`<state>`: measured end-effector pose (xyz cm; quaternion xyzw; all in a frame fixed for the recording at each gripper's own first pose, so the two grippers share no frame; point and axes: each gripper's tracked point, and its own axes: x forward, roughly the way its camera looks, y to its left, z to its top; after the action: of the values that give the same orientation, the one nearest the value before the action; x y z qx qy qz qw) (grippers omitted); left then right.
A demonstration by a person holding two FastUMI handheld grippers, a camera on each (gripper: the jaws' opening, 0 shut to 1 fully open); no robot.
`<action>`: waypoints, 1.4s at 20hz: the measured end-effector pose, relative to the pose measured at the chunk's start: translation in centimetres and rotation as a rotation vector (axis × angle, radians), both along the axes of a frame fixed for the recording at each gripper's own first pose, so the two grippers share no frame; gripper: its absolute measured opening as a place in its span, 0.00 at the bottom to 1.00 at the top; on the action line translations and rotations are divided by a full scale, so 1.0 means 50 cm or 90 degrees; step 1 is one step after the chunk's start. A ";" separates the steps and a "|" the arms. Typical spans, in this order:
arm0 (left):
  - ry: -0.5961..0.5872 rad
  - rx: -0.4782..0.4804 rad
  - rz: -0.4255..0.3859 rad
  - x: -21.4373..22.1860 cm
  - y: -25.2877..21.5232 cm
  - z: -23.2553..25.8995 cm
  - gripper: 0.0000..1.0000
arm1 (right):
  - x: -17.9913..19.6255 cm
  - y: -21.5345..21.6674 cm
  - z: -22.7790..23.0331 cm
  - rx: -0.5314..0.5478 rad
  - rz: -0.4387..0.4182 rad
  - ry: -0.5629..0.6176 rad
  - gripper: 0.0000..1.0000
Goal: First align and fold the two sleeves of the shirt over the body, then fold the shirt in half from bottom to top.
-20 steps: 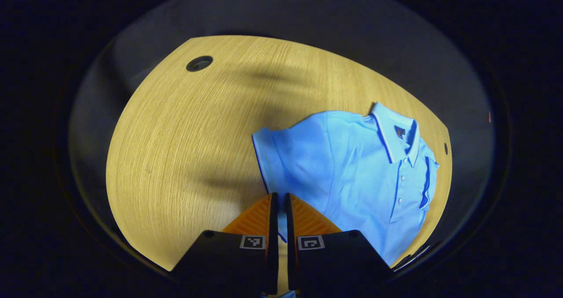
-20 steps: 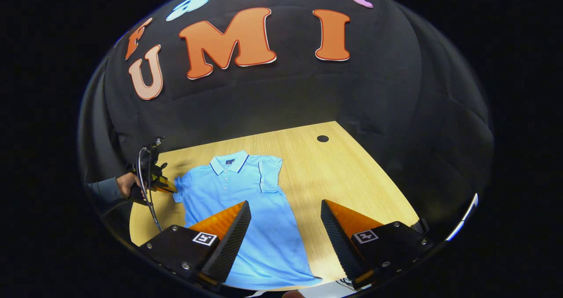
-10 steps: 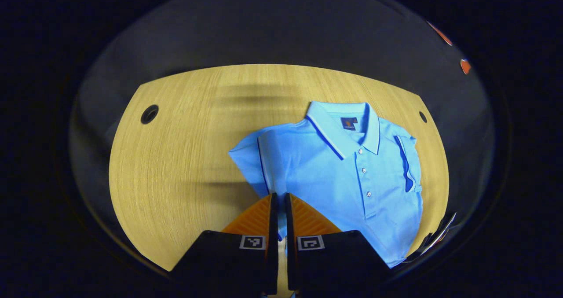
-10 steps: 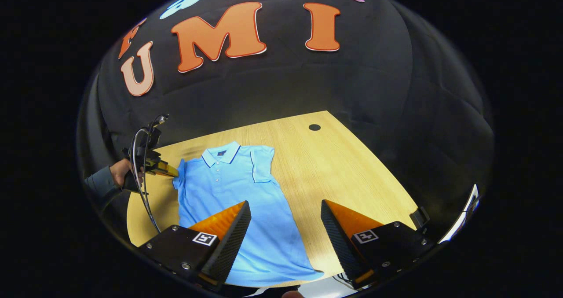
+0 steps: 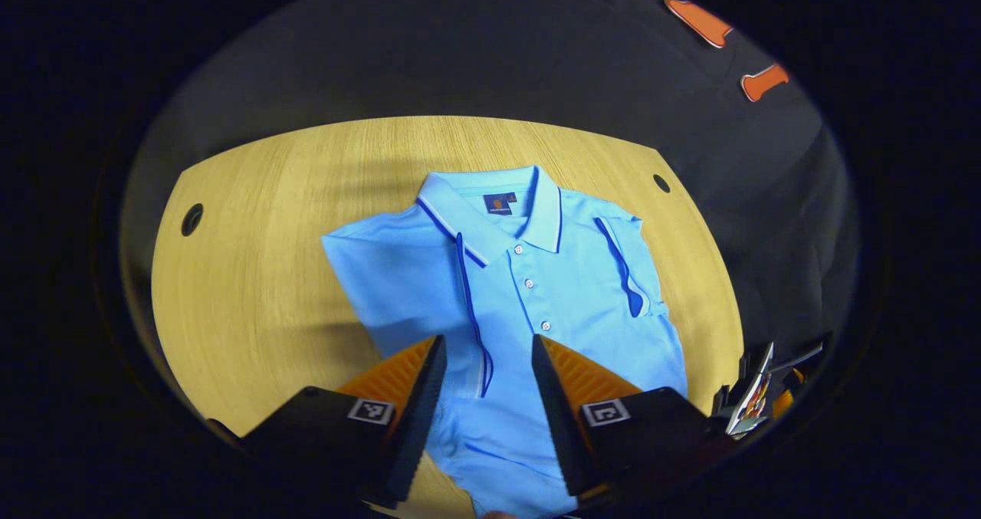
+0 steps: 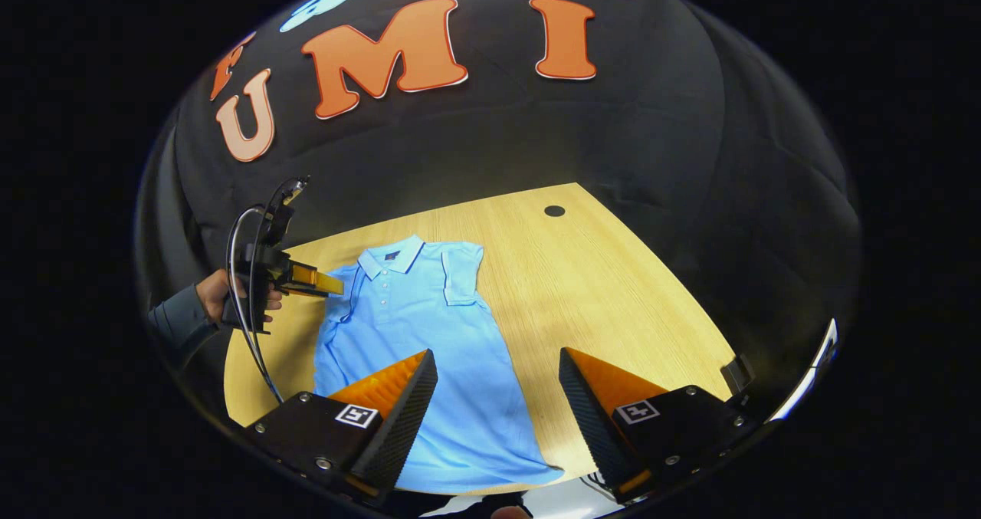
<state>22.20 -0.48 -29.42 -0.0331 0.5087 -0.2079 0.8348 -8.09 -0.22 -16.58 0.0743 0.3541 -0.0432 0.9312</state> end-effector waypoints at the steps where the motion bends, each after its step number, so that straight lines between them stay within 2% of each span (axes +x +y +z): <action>1: -0.011 0.008 0.006 -0.020 0.010 0.009 0.85 | -0.004 0.000 -0.004 0.002 0.011 0.002 0.97; 2: -0.017 0.011 0.013 -0.044 0.019 0.016 0.98 | -0.010 -0.002 -0.010 0.002 0.023 0.007 0.97; 3: -0.023 0.013 0.024 -0.070 0.028 0.022 1.00 | -0.017 -0.005 -0.018 0.001 0.035 0.012 0.97; 6: -0.028 0.028 0.057 -0.157 0.057 0.035 1.00 | -0.046 -0.004 -0.047 0.009 0.069 0.031 0.97; 15: -0.027 0.043 0.108 -0.424 0.093 0.029 1.00 | -0.151 -0.006 -0.159 0.016 0.144 0.101 0.97; 18: -0.025 0.069 0.114 -0.500 0.105 0.005 1.00 | -0.179 -0.006 -0.193 0.017 0.159 0.124 0.97; 23: -0.001 0.073 0.117 -0.606 0.101 -0.044 1.00 | -0.222 -0.007 -0.259 0.009 0.178 0.169 0.97; 28: 0.026 0.099 0.123 -0.667 0.115 -0.094 1.00 | -0.252 0.000 -0.322 0.013 0.174 0.210 0.98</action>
<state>-11.18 5.25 -34.13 -0.0215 0.5342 -0.0860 0.8407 -20.67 -0.22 -32.66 0.0265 0.5087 0.0754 0.8572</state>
